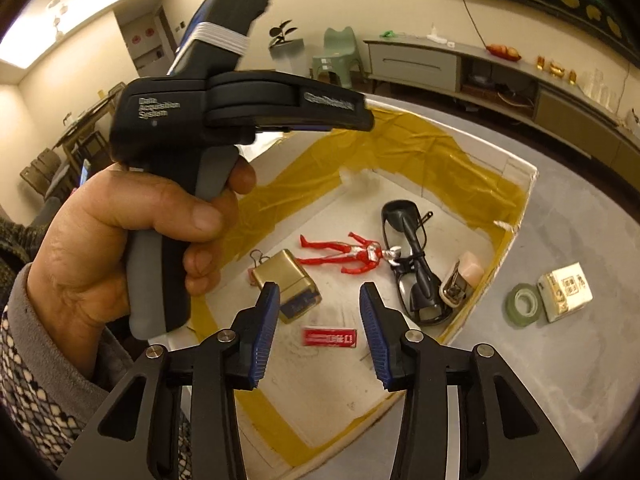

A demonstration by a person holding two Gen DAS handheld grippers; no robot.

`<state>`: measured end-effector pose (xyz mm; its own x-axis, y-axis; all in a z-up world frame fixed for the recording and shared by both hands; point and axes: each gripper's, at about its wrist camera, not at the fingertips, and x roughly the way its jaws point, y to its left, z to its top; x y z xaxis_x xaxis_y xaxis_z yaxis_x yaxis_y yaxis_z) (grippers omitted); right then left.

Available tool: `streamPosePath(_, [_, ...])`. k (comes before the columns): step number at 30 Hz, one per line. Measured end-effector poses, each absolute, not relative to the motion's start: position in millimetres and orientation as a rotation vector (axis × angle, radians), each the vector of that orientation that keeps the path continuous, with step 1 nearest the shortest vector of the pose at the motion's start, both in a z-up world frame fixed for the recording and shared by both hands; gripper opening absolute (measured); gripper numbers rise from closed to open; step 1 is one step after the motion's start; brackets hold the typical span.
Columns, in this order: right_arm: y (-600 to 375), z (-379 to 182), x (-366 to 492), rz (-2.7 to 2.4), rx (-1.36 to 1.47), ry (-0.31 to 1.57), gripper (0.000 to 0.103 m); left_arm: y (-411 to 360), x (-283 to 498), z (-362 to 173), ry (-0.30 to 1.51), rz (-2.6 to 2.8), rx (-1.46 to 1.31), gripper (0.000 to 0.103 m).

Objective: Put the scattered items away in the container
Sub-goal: 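Move both tools back toward the tissue pack and green tape roll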

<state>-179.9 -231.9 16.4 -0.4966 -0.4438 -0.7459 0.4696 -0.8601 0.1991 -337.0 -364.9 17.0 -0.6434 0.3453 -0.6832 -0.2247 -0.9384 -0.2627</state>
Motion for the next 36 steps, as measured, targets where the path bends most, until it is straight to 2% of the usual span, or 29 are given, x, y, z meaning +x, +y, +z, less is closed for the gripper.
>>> streamPosePath(5, [-217,19,-168,-2.312,1.127,-0.018,0.045,-380,-331,27,-0.301,2.603,-1.088,0.039])
streamPosePath(13, [-204,30,-148,-2.294,1.063,-0.003,0.044,-392,-322,29,-0.338,2.686,-1.093,0.039])
streamPosePath(27, [-184,27,-129,-2.299,1.07,-0.003,0.044,-358,-289,42,-0.117,2.739,-1.084,0.039])
streamPosePath(36, [-129,27,-113,-2.326,1.046,-0.198,0.045,-304,-255,58,-0.037,2.64,-1.014,0.039])
